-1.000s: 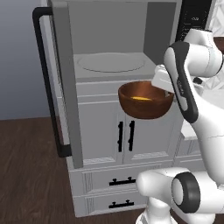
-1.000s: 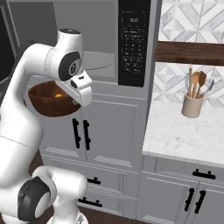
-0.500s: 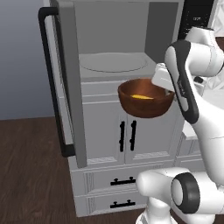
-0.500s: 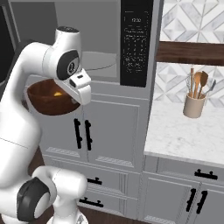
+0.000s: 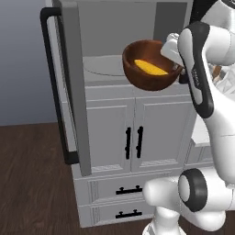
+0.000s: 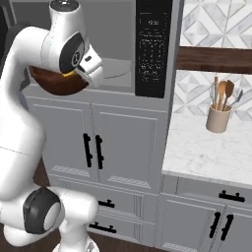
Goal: Pick the corn from the sink and place it in the bowl. Then pick the bowl and place it in the microwave. Then close the microwave door and press the start button.
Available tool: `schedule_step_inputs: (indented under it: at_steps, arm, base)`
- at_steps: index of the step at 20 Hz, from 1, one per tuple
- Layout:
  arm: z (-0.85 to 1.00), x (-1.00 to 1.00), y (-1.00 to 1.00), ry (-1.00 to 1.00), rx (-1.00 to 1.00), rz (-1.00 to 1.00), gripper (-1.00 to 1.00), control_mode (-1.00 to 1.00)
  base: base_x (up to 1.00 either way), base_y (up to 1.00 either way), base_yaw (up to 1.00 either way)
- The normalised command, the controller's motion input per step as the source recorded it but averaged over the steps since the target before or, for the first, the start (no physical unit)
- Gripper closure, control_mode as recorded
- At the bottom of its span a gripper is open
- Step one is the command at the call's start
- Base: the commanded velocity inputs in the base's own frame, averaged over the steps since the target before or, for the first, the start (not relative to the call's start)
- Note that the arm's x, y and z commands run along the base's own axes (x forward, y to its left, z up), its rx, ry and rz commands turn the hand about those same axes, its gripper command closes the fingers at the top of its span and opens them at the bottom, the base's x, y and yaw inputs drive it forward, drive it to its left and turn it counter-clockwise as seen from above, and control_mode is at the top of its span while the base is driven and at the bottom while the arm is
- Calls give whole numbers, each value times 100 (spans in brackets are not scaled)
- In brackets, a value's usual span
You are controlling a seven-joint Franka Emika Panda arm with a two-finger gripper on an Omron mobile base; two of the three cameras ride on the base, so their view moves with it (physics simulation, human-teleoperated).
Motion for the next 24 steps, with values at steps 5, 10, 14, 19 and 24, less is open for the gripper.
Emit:
schedule_step_inputs:
  at_steps: [5,10,14,19,24]
  arm:
    - [0,100,21,-1,2,-16,100,-100]
    - [0,100,18,2,4,-28,100,-100]
    - [-27,100,7,13,6,-30,100,-100]
    - [-29,99,14,11,5,-29,100,-100]
    - [0,83,38,0,1,-25,100,-100]
  base:
    - [0,0,0]
    - [0,0,0]
    - [0,0,0]
    - [0,0,0]
    - [0,0,0]
